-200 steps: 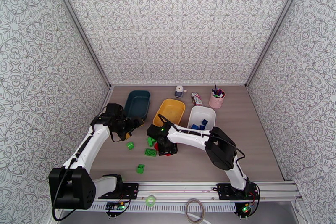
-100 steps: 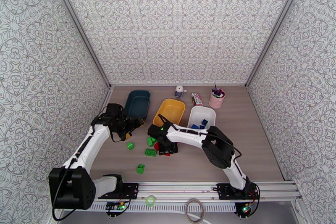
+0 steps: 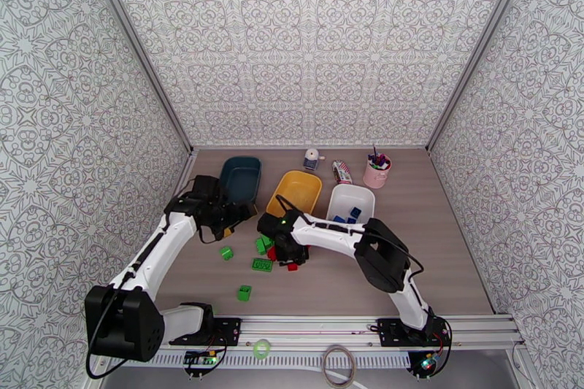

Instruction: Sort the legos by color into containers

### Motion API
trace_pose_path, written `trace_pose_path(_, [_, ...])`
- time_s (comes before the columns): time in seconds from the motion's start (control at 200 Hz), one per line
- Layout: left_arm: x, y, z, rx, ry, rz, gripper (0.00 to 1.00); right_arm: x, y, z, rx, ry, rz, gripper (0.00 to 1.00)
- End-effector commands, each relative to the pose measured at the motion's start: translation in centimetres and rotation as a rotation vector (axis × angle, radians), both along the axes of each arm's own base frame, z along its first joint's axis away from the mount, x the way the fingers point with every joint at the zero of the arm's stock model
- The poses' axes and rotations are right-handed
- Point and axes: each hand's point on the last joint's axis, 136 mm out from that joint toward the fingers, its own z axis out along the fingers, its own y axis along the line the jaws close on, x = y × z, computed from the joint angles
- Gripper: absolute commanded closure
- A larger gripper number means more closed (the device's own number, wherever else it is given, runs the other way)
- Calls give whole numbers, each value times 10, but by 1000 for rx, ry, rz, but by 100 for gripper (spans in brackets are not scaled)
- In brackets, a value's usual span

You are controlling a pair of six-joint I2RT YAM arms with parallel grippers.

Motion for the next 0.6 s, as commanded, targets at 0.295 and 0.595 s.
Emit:
trace_pose_path(0.295, [27, -44, 20, 29, -77, -127, 3, 37, -64, 89, 49, -168, -121, 71])
trace_pose_path(0.595, [36, -60, 25, 112, -88, -157, 4, 120, -72, 119, 211, -195, -194, 71])
